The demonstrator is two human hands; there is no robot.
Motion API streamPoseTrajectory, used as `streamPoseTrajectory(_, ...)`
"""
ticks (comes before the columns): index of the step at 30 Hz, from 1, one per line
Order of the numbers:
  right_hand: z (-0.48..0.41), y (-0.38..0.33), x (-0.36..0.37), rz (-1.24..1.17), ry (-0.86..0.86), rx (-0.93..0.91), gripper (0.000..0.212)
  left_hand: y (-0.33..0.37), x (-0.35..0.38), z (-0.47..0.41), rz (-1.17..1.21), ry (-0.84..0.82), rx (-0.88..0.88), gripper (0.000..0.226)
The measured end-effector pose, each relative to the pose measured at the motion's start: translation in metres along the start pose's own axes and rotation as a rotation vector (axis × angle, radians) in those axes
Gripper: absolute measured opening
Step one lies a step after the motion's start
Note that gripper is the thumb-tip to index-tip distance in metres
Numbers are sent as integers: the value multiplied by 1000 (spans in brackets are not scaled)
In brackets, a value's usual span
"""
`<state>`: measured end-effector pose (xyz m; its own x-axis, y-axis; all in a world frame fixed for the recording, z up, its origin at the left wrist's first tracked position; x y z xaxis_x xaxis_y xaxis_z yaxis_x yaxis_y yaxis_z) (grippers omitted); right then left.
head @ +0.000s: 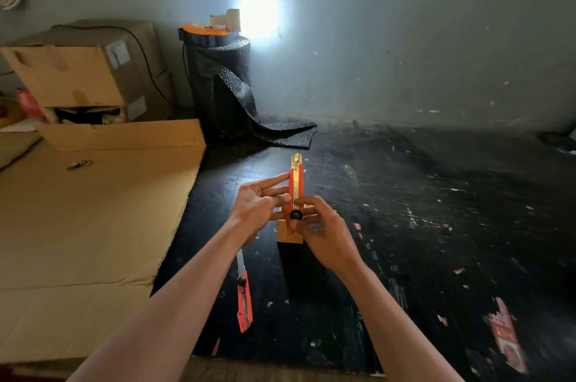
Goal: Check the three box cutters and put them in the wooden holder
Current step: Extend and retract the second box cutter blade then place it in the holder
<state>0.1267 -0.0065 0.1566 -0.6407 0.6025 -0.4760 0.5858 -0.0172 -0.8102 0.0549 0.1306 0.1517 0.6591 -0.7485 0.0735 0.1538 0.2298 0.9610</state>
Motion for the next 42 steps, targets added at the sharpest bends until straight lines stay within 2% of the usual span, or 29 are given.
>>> streamPoseTrajectory(2,-1,-2,3,23,-41,-29,38,1,-2,0,-1,3,-1,46)
streamPoseTrajectory(5,-4,2,4,27,-51,-25,32,1,-2,-1,2,2,-8,47)
streamPoseTrajectory(9,-5,8,1,-3,4,24,21,1,-1,-2,-1,4,4,48)
streamPoseTrajectory(16,-3,14,-1,-36,116,52,26,-6,0,-7,3,-5,-2,49)
streamPoseTrajectory(24,-12,24,2,-44,116,86,25,-8,-4,-14,20,-10,0,49)
streamPoseTrajectory(29,-37,28,-1,-94,124,47,43,-20,-5,-22,25,-53,-12,48)
streamPoseTrajectory(33,-60,45,4,-140,106,71,30,-29,-7,-37,24,-51,-5,45)
streamPoseTrajectory(35,-70,58,6,-120,108,107,23,-37,-16,-50,-19,16,-6,41)
streamPoseTrajectory(38,-86,79,9,-58,120,161,16,-54,-34,-73,-215,147,6,40)
streamPoseTrajectory(42,-105,105,18,11,117,194,15,-78,-40,-100,-423,177,-15,55)
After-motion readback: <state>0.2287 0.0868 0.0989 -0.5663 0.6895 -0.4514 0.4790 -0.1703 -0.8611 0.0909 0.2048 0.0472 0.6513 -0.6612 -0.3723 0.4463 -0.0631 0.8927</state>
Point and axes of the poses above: each hand's wrist, its own z-axis away from the middle knuckle, its own x-axis out of the palm, y = z × x, the point moved 10 cm from there along -z, towards the middle knuckle, and after that the axes turned 11 degrees about -x, right-handed, at the moved point
